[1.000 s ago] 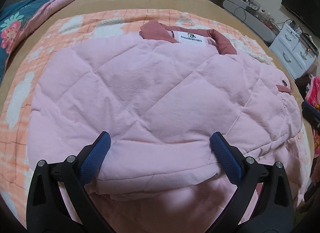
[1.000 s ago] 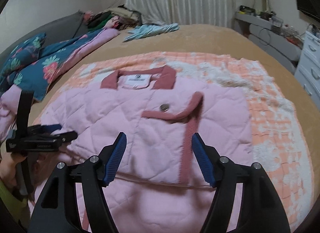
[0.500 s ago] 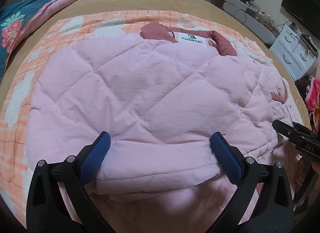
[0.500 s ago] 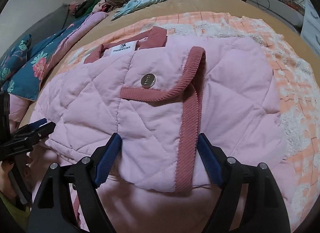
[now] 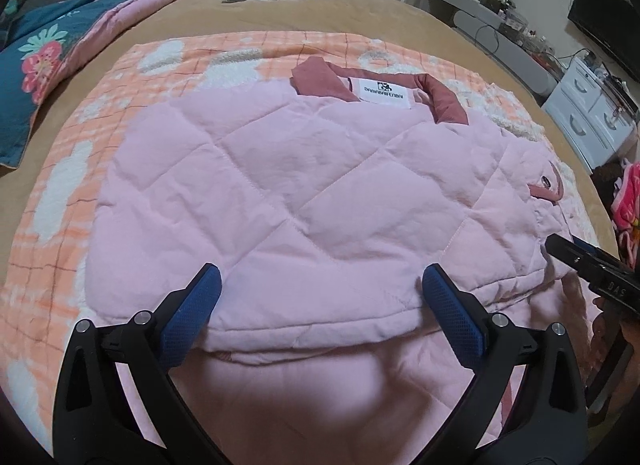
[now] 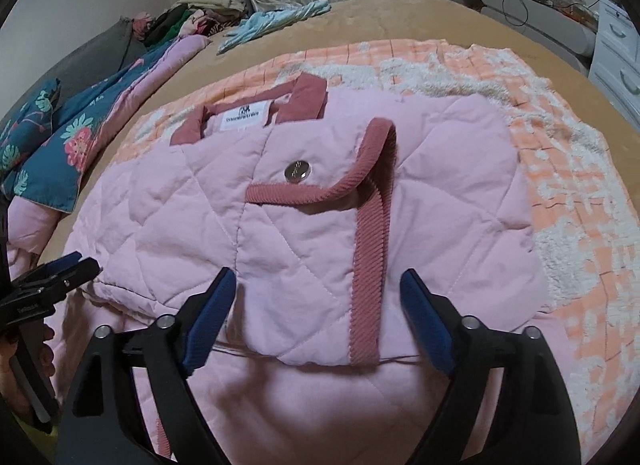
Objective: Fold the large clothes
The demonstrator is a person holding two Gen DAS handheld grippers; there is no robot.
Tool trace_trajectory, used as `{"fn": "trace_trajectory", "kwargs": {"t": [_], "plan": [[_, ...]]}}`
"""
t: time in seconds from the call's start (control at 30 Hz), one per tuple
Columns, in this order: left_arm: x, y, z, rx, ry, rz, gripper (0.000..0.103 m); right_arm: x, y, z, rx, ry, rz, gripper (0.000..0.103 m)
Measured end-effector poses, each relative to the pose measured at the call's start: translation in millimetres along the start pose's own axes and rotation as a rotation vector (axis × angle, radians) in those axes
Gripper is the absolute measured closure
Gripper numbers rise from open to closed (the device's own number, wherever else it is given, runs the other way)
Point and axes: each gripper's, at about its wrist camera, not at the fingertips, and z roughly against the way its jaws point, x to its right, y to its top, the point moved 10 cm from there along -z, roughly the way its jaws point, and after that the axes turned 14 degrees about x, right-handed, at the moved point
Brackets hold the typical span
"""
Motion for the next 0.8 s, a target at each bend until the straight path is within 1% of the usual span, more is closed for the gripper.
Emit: {"fn": "trace_trajectory", "kwargs": {"t": [0.27,0.63,0.8], "plan": [[1.5,7.9,20.7,0.026,-0.006,0.024,0.008,-8.9,15.3,24.5,0.07,0.004,0.046,0.008],[7.3,18.5,53.6,0.074,0.008,0.019,0.008,-12.1,31.5,49.7,0.138,0.008,0.058,0.007],[14.9,20.2,66.0,0.091,0.001,0.011,0.008,-12.6,37.2,65.2,0.171,0.01,0.064,0.007]]}}
